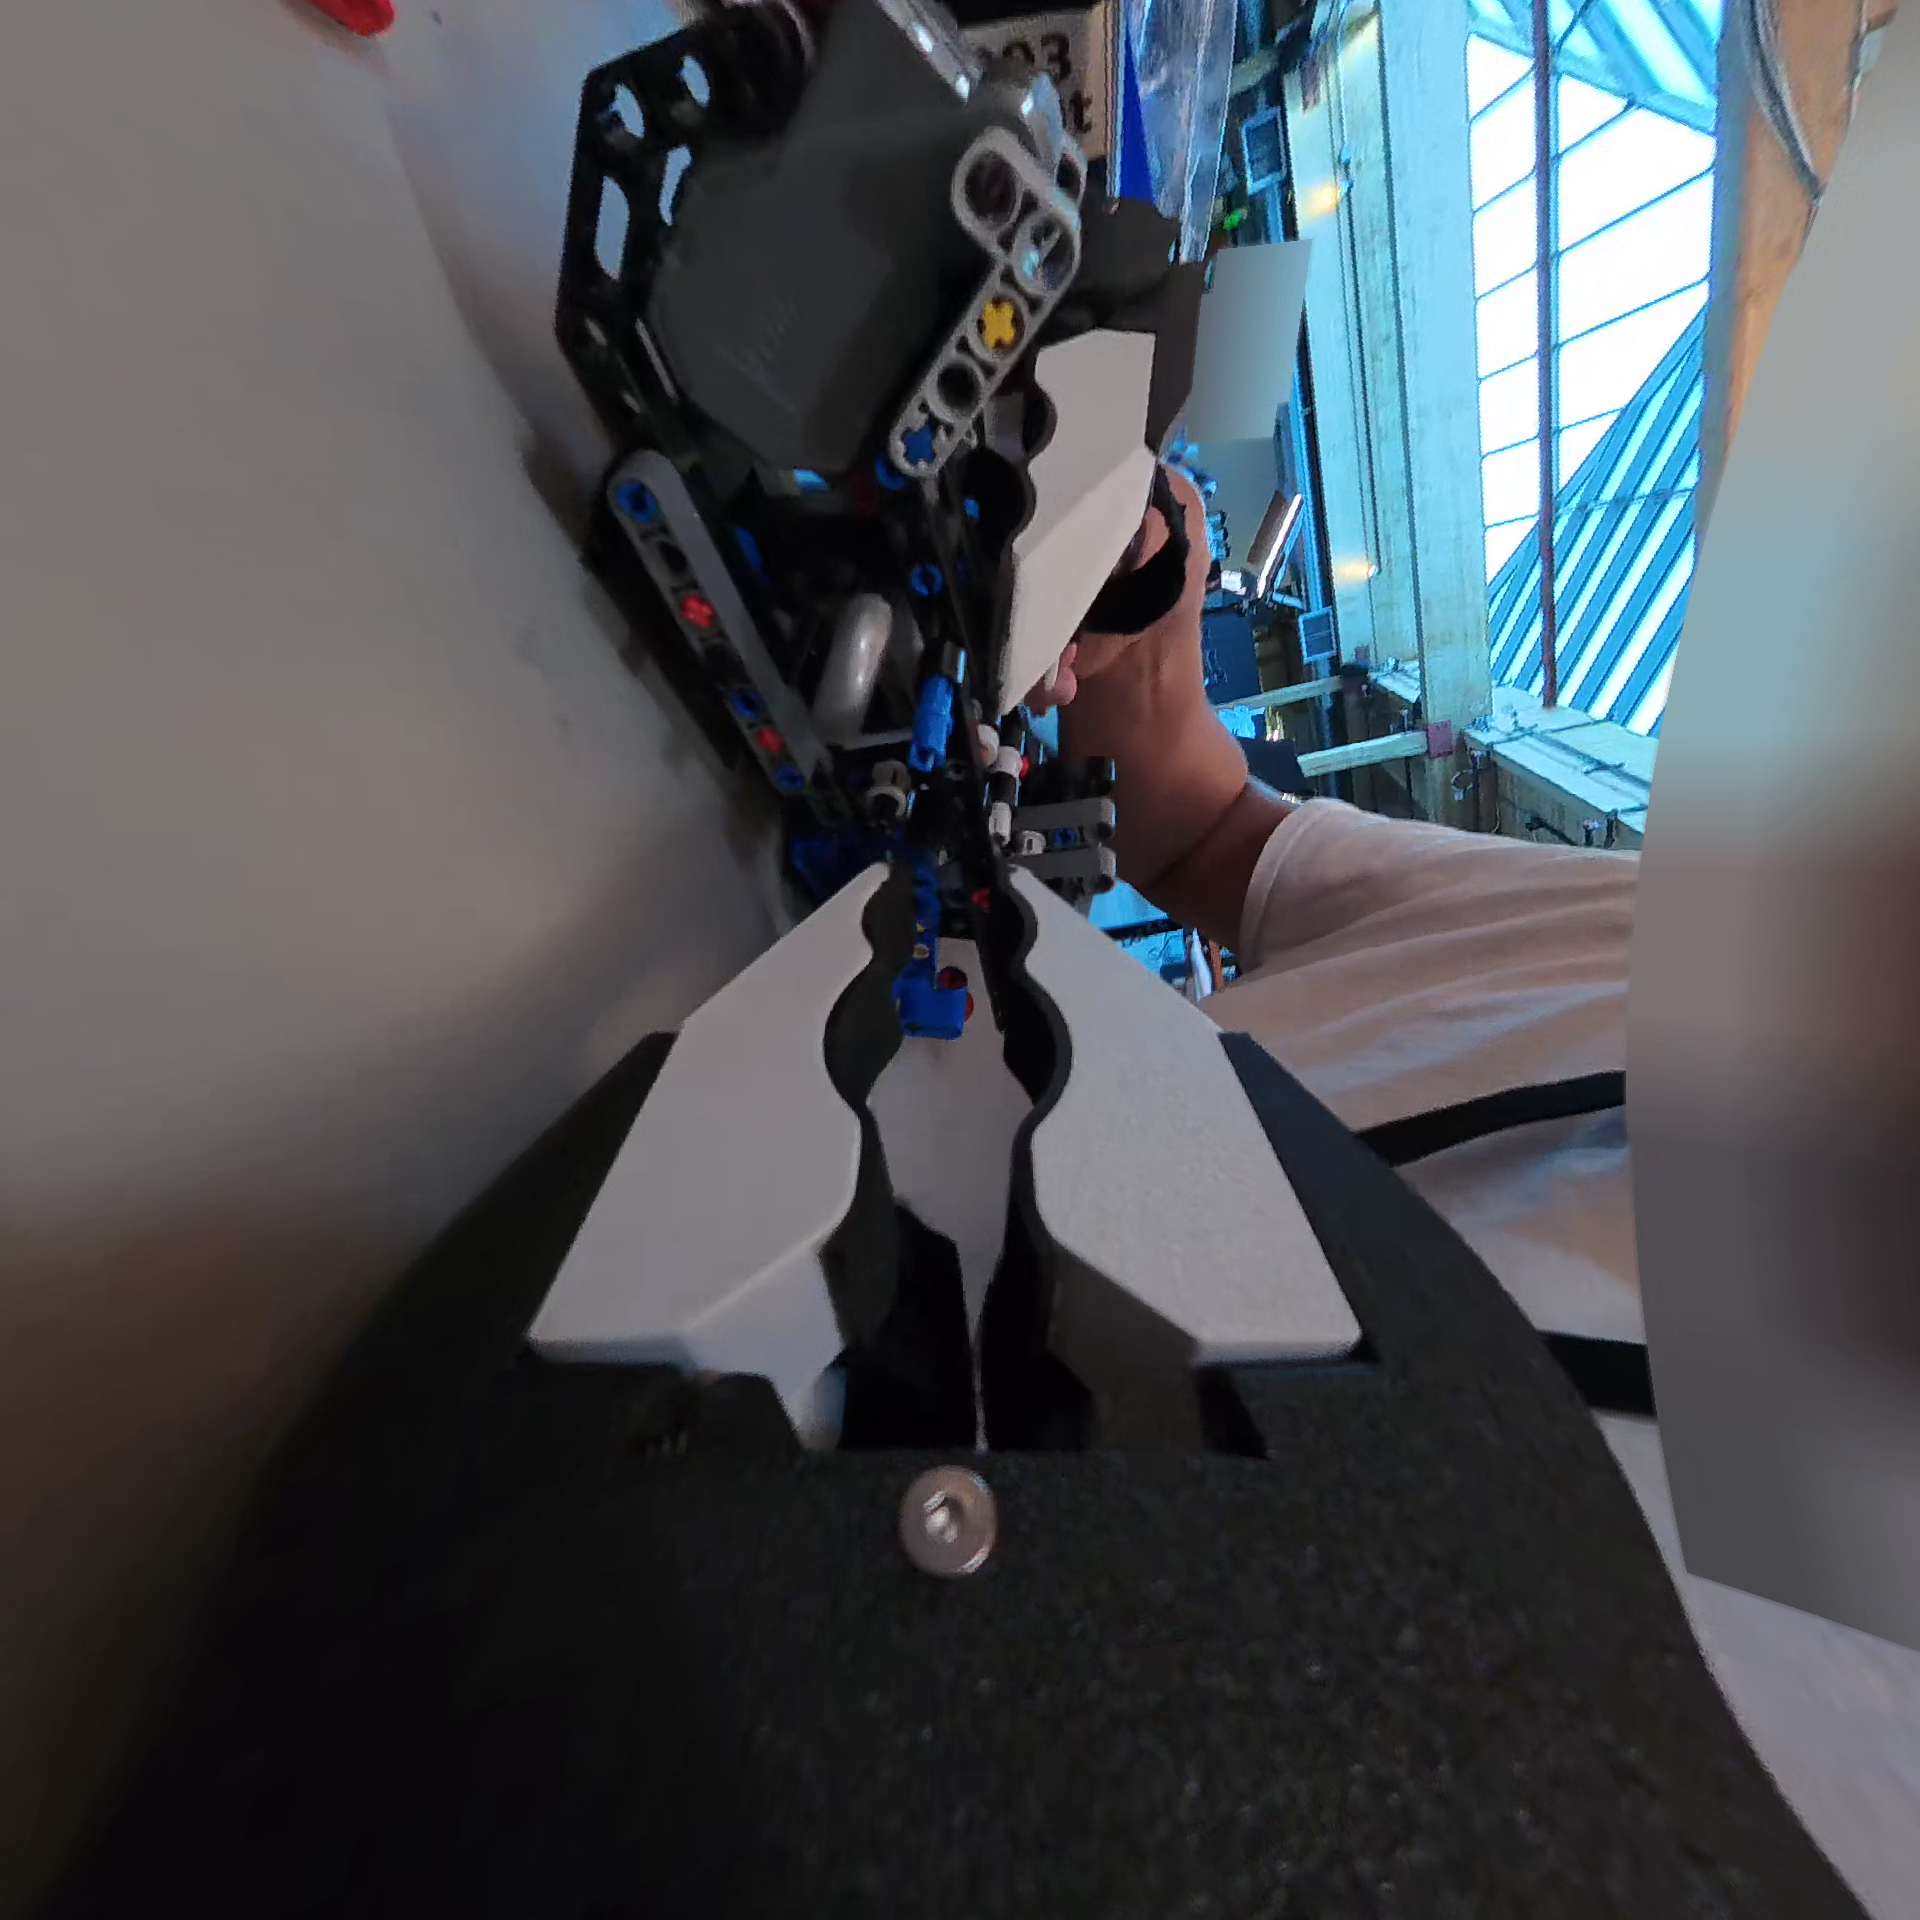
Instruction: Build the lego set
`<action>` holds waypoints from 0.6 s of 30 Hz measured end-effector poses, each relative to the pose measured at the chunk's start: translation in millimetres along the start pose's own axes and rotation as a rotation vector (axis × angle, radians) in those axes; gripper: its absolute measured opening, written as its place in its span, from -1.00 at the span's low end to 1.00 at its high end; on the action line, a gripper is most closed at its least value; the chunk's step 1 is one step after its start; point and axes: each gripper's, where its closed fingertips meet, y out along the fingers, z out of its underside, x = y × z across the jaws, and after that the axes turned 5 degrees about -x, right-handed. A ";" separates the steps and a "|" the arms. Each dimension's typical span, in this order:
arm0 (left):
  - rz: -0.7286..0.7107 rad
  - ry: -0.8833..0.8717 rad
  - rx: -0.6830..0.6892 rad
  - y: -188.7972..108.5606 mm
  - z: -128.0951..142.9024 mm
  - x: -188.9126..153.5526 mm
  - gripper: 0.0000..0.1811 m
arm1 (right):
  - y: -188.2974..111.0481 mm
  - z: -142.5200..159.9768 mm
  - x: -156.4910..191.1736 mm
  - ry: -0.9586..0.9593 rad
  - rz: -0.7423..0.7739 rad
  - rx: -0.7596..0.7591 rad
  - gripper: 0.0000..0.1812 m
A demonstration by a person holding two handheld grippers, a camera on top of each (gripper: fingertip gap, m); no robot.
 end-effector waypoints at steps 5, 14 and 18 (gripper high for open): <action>0.072 -0.095 -0.064 1.5 1.2 -10.3 -0.83 | 0.6 0.4 -0.1 -0.009 0.003 0.000 -0.91; -0.043 0.046 -0.056 0.5 30.5 -10.8 -0.77 | -0.2 0.4 0.2 0.016 -0.012 0.003 -0.91; -0.129 0.106 -0.049 7.0 34.9 -3.1 -0.76 | -0.5 0.4 0.3 0.022 -0.016 0.003 -0.92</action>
